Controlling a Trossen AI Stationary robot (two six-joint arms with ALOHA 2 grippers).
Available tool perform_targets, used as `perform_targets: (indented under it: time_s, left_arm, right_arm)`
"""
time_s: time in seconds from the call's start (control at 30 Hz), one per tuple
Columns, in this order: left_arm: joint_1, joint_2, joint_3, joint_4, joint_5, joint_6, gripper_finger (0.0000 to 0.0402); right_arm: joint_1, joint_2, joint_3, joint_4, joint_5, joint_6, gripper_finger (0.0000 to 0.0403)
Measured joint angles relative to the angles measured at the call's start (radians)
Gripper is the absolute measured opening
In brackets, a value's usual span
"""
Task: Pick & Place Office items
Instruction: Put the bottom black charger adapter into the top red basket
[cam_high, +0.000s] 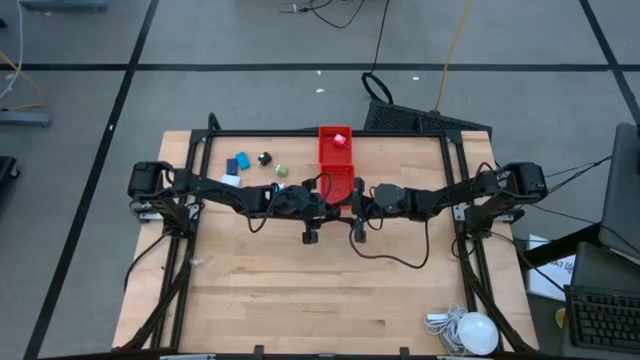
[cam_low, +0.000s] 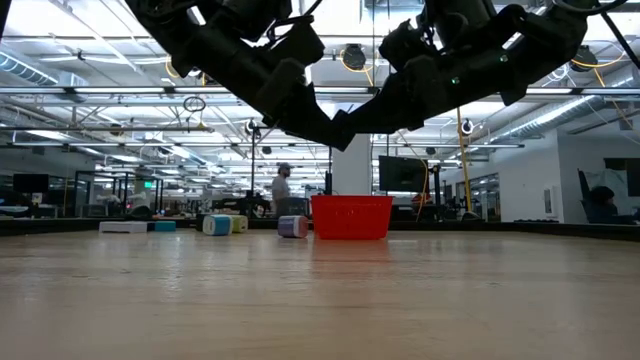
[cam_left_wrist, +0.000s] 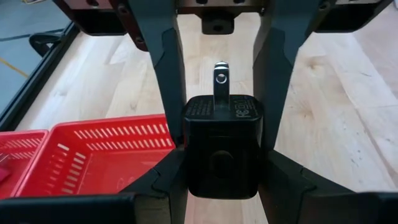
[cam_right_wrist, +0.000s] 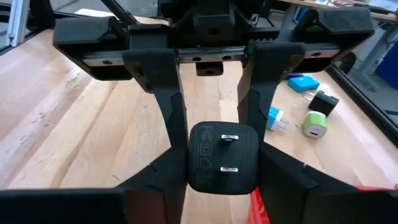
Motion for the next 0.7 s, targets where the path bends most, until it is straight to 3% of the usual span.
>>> perform_targets:
  time_s: [0.27,0.5,0.7]
  left_arm:
    - [0.001,-0.008,0.000,-0.007,0.003,-0.017,0.0160]
    - [0.000,-0.142,-0.001,-0.084,-0.014,-0.043,0.0316]
    - [0.002,-0.264,-0.001,-0.152,-0.015,-0.025,0.0391]
  right_arm:
    - [-0.022,0.000,0.000,0.000,-0.009,0.020,0.0143]
    - [-0.062,-0.003,0.003,0.004,0.002,0.053,0.0143]
    - [-0.092,-0.002,0.001,0.021,-0.023,0.084,0.0143]
